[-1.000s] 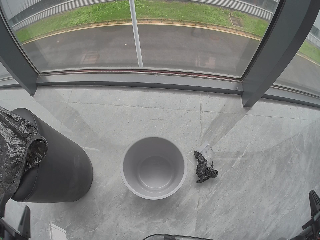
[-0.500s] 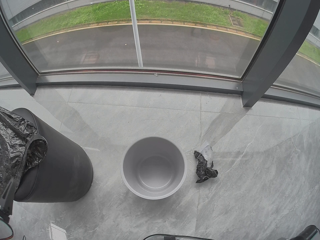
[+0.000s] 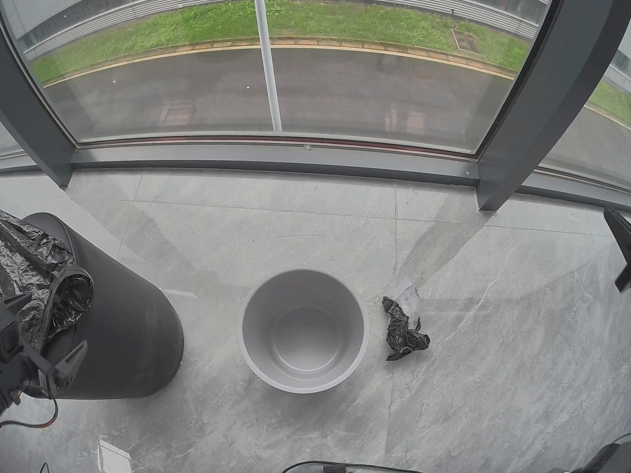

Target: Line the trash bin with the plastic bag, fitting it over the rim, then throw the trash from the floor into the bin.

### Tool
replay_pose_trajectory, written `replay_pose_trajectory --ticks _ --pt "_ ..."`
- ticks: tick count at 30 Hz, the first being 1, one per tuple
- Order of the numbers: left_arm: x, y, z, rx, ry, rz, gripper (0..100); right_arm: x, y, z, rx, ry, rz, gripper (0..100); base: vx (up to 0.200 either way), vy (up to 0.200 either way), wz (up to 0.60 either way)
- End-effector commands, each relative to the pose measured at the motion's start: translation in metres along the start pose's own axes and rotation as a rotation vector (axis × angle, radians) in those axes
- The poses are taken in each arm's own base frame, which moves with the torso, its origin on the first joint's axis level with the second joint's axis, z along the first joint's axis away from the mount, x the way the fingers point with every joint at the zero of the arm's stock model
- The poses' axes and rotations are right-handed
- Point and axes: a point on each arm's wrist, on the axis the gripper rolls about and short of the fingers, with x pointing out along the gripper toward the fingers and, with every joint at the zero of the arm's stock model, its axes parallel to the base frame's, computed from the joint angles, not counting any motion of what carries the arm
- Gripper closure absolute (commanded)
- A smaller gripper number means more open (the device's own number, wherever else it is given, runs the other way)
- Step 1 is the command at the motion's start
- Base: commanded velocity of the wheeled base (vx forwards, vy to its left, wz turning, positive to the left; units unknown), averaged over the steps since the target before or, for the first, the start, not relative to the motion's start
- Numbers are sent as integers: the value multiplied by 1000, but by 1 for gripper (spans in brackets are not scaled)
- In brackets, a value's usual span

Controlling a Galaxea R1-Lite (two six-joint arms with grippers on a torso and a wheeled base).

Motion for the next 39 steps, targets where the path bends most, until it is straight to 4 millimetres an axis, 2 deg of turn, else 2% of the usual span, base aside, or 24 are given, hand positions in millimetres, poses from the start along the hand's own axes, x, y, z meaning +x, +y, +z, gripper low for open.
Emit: replay_pose_trajectory --ticks 1,7,13,19,31,32,39 --pt "73 19 22 120 177 -8 0 70 14 -31 42 93 -14 100 0 0 0" --pt "86 25 30 122 192 11 0 69 14 -30 43 87 -11 100 0 0 0" --pt "90 35 39 119 173 85 0 69 14 -32 43 96 -8 100 0 0 0" --pt "88 44 35 151 196 130 0 69 14 -33 44 98 -4 100 0 0 0" --pt "89 43 31 138 211 129 0 69 14 -34 45 103 -1 100 0 0 0" --pt "89 43 31 135 210 128 100 69 14 -34 45 103 -1 100 0 0 0" --pt "85 44 33 103 187 133 100 69 14 -35 45 104 -1 100 0 0 0"
